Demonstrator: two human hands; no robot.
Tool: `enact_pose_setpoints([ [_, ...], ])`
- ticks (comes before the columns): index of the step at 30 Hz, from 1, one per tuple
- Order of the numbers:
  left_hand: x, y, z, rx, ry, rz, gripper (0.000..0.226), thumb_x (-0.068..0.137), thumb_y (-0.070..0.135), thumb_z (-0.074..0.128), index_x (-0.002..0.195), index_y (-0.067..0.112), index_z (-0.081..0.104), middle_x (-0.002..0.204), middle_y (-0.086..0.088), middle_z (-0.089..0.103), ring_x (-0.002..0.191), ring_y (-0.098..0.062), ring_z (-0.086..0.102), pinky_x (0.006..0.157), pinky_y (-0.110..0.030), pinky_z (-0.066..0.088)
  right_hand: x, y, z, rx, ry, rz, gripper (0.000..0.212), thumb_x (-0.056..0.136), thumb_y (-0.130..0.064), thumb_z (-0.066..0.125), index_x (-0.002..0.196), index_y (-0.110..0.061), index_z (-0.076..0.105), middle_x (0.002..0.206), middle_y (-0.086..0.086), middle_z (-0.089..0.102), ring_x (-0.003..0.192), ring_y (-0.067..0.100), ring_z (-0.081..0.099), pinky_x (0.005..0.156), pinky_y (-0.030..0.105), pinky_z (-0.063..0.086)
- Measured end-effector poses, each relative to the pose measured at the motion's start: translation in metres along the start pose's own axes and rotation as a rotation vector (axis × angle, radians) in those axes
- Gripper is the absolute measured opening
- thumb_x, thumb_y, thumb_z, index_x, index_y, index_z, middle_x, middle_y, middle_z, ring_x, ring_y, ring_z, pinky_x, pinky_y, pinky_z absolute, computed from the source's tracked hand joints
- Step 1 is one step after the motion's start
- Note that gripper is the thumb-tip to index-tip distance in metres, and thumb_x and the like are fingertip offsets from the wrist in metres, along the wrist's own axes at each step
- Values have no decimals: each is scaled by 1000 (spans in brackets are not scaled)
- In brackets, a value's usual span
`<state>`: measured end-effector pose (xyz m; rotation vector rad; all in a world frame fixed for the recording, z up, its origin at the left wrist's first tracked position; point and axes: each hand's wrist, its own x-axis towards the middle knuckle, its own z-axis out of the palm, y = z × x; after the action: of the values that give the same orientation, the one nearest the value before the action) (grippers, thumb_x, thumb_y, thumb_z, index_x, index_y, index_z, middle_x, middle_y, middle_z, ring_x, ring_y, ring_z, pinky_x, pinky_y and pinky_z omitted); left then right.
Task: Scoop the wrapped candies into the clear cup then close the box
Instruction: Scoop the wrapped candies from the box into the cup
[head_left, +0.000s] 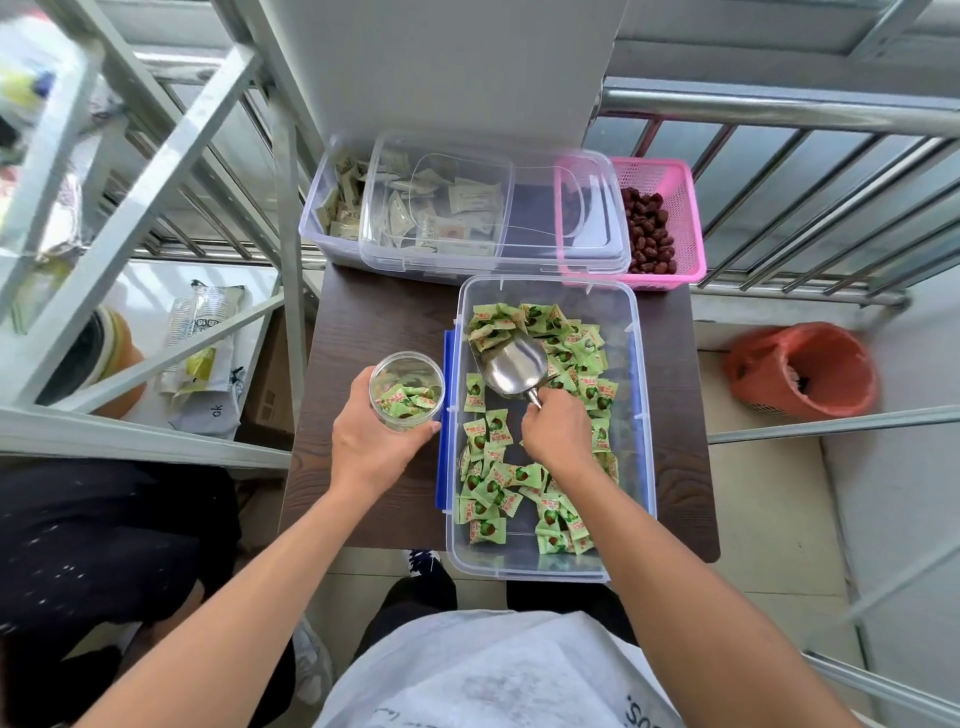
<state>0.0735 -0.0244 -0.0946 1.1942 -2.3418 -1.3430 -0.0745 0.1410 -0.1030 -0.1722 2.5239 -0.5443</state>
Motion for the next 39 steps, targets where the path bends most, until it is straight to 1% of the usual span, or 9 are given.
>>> enact_pose_setpoints([
  [4, 1, 0, 1, 3, -4, -10, 82, 61, 33, 97, 126, 41, 47, 113, 14, 64, 109, -12, 61, 99, -31, 49, 0, 13, 0, 4, 36, -24, 17, 95, -14, 53, 97, -7, 68, 88, 10, 69, 80, 30, 67, 66, 37, 51],
  [8, 1, 2, 1, 14, -6, -8, 81, 61, 33, 96, 121, 45, 44, 109, 19, 63, 108, -11, 61, 97, -30, 48, 14, 10, 3, 151, -123, 32, 42, 100, -21, 53, 139, -7, 56, 127, 13, 67, 109, 30, 65, 93, 37, 50],
  [13, 2, 2, 0, 18, -18, -14, 82, 60, 33, 97, 122, 45, 45, 110, 18, 63, 109, -11, 61, 97, -29, 48, 28, 9, 0, 155, -48, 13, 27, 98, -18, 53, 115, -6, 70, 104, 13, 72, 91, 30, 65, 80, 35, 51],
  [17, 3, 3, 0, 20, -16, -9, 82, 60, 33, 97, 121, 45, 44, 109, 18, 63, 108, -11, 61, 96, -29, 48, 25, 25, -1, 100, 13, -59, 14, 96, -15, 55, 91, -16, 68, 88, 6, 69, 85, 30, 64, 65, 32, 42],
  [21, 3, 2, 0, 13, -14, 6, 81, 60, 33, 97, 119, 46, 43, 108, 20, 62, 107, -11, 61, 95, -29, 49, 23, 34, 0, 255, -76, -31, 29, 99, -15, 54, 124, -10, 68, 101, 9, 71, 79, 21, 60, 75, 36, 51],
  [24, 4, 2, -1, 15, -15, 9, 81, 60, 33, 97, 120, 46, 43, 110, 18, 63, 108, -11, 61, 95, -29, 48, 22, 41, 1, 356, -137, 6, 37, 100, -15, 54, 136, -12, 60, 105, 8, 71, 72, 16, 57, 71, 34, 50],
  [27, 4, 1, -1, 17, -16, 13, 81, 60, 34, 97, 121, 45, 44, 110, 18, 63, 108, -11, 61, 96, -30, 49, 19, 47, -1, 401, -155, 26, 36, 100, -17, 55, 136, -14, 61, 108, 8, 72, 85, 18, 63, 75, 34, 53],
  [32, 4, 1, -1, 14, -17, 17, 82, 60, 33, 97, 122, 43, 44, 112, 15, 64, 108, -10, 61, 96, -30, 49, 12, 52, -13, 461, -140, 27, 31, 100, -15, 56, 129, -17, 66, 80, -1, 66, 67, 9, 58, 59, 28, 46],
  [39, 5, 0, -1, 18, -22, 15, 83, 61, 33, 97, 122, 44, 42, 110, 18, 61, 109, -10, 60, 96, -29, 49, 3, 57, -21, 455, -104, 14, 31, 100, -14, 56, 129, -16, 66, 79, -4, 64, 68, 13, 56, 57, 27, 45],
])
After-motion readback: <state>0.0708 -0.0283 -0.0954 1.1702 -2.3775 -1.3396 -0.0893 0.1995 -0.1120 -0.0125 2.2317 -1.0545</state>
